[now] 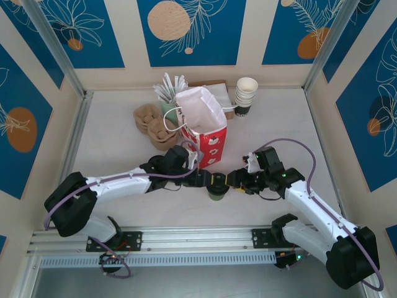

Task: Pack the takeout coffee

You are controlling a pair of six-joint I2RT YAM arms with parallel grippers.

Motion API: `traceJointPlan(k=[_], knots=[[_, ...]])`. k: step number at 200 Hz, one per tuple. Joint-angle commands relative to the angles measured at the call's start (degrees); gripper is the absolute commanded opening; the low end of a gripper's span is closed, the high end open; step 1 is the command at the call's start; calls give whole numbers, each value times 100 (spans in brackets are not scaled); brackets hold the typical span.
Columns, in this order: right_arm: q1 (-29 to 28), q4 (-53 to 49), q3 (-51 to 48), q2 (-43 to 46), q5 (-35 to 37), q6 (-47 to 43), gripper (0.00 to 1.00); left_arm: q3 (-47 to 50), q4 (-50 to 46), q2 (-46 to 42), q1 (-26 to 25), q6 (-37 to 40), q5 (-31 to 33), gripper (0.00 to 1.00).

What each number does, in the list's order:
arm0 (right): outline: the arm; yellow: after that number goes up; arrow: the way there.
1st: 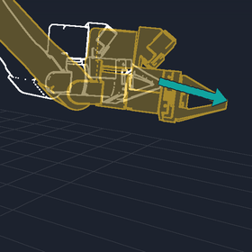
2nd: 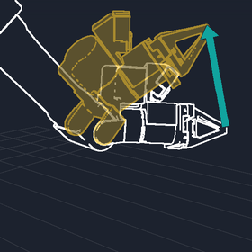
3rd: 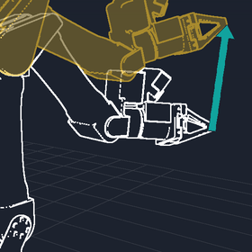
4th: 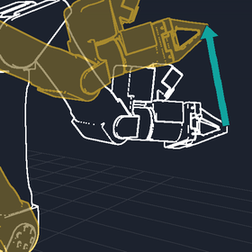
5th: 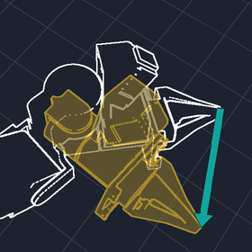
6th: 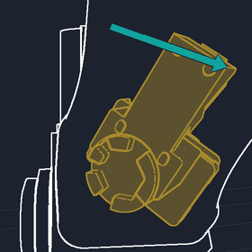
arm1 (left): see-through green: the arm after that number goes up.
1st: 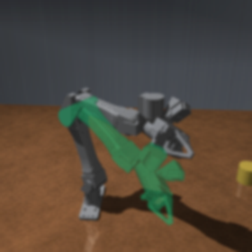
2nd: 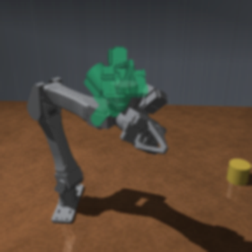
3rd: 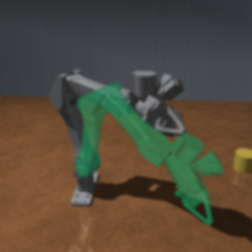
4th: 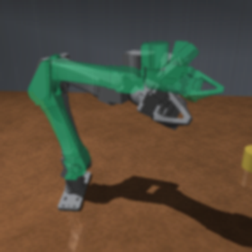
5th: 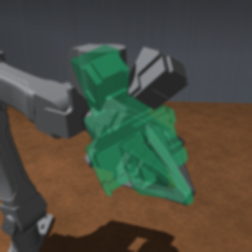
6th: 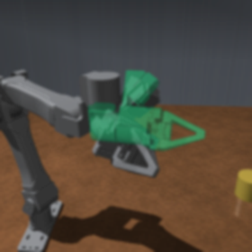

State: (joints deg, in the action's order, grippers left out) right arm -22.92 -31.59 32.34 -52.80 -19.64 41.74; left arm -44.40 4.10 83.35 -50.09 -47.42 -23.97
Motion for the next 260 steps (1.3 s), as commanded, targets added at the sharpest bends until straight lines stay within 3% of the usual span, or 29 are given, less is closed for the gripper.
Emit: traceJointPlan(k=[1, 88, 160, 260], knots=[[-29, -346, -353, -3, 349, -48, 50, 169, -121, 123, -49, 85, 195, 47], [-20, -232, -543, -409, 431, 179, 49, 832, 517, 458, -203, -188, 358, 40], [15, -119, -618, -396, 302, 299, 46, 897, 311, 217, -213, -70, 547, 39], [24, 24, -344, -64, -346, 203, 65, 268, 4, 102, -318, 86, 464, 41]])
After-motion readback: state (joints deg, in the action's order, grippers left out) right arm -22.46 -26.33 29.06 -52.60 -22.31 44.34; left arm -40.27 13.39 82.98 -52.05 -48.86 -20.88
